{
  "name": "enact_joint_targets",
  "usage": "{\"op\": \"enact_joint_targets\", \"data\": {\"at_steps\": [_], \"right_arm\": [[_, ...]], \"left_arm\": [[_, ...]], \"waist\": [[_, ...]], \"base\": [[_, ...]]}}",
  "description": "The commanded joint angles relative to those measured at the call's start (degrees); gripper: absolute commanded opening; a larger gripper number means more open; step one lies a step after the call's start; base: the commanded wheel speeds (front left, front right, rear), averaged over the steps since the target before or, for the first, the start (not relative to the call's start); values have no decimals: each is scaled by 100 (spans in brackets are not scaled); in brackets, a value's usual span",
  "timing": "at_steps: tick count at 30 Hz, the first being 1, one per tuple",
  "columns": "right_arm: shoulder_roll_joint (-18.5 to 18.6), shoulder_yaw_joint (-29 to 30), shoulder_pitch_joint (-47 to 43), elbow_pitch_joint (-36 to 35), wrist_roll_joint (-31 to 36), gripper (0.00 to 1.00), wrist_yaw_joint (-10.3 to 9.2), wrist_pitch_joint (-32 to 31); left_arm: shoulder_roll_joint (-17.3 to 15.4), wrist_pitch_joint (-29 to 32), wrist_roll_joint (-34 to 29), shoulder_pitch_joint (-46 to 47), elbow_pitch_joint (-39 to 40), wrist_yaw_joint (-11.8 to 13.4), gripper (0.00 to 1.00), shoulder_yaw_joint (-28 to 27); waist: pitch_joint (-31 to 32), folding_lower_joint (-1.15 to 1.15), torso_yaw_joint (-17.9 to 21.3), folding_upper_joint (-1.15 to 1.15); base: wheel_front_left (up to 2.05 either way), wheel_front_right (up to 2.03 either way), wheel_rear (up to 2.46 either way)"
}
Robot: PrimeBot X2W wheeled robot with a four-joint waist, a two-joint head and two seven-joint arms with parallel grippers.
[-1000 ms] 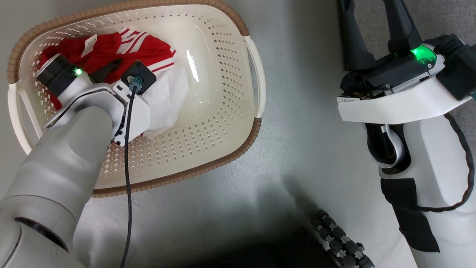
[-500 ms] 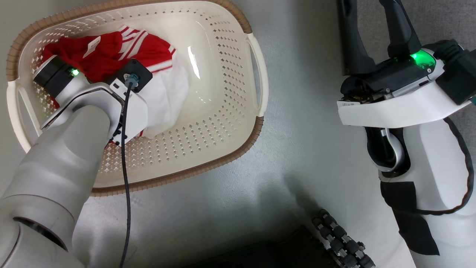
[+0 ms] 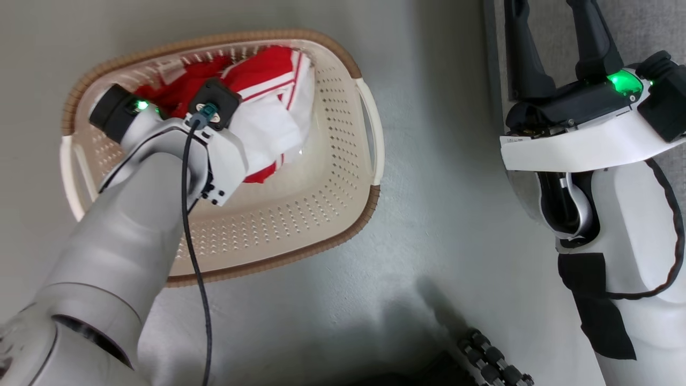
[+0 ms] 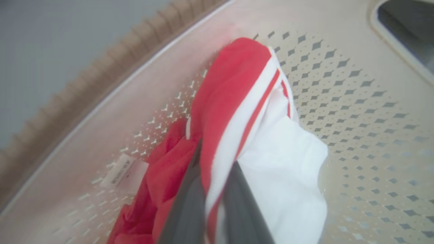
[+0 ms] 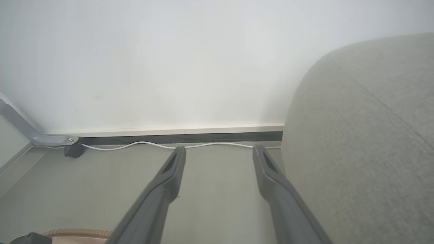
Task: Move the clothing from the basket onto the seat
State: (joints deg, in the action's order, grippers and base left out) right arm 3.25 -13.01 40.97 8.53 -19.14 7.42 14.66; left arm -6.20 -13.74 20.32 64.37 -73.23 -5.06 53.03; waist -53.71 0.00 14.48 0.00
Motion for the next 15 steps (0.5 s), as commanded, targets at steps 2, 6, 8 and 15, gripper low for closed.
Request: {"op": "enact_joint_targets", "data": {"at_steps": [2,6,8,15], "right_arm": [[-37,6,-302,-21,136,100,7,34],[-37,106,-390,132,318,100,7,34],[-37,154,-447,217,391,100,7,34],[-37,314,-768,614,683,100,7,34]], "left_arm": [[20,-99,87,-245,179,-50,0,-136],[144,-122,290,-449,530,-35,0,-344],[176,-123,368,-592,827,9,0,-481],[234,-125,528,-1386,1947,122,0,-1163]], "waist": [[429,0,-248,0],[863,0,-441,0],[1092,0,-545,0],[2067,0,-962,0]], "base": [[0,0,0],[0,0,0],[0,0,0],[0,0,0]]}}
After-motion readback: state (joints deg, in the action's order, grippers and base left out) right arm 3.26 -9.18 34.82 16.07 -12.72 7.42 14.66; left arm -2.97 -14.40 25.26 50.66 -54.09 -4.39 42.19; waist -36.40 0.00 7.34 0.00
